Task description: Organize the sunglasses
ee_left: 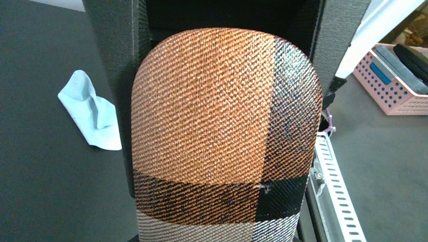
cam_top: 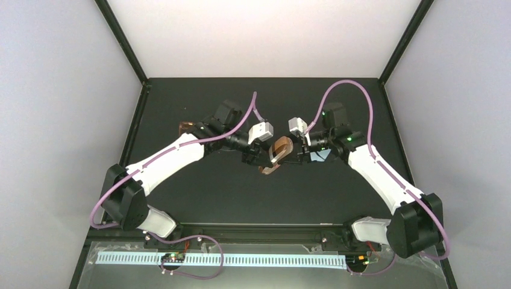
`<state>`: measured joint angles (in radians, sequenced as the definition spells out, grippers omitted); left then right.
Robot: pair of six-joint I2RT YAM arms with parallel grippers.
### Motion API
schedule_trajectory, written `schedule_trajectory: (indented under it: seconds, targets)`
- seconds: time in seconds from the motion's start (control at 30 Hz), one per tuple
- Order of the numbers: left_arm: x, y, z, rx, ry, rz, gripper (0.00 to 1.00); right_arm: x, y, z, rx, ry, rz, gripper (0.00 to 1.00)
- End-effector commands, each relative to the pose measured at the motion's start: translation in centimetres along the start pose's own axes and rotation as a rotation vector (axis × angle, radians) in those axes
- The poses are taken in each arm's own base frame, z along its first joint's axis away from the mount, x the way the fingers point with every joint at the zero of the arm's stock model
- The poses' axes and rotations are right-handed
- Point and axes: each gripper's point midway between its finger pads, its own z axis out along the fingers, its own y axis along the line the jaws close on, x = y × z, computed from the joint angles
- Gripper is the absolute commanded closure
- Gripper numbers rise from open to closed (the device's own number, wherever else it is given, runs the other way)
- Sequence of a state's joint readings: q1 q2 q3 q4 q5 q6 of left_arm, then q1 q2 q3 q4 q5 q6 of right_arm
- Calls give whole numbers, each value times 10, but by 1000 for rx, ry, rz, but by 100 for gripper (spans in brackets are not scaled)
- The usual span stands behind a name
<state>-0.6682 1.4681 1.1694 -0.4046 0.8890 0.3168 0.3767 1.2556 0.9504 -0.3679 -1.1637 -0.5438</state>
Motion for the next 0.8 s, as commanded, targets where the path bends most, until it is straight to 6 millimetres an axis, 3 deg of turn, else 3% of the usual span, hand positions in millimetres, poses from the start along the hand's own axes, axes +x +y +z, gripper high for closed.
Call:
schedule_trajectory:
  seconds: [0.0, 0.23, 0.4, 0.77]
  targets:
    - [-22, -37, -11, 149, -82, 89, 99, 11, -10, -3, 23, 46, -56, 48]
    - [-19, -35, -11, 140, -77, 102, 98, 14, -55, -12, 244, 85, 44, 48]
    - [-22, -36, -13, 140, -82, 107, 98, 28, -73, -18, 313, 117, 83, 47]
    - [-24, -42, -20, 165, -98, 116, 98, 53, -70, -15, 266, 186, 38, 44]
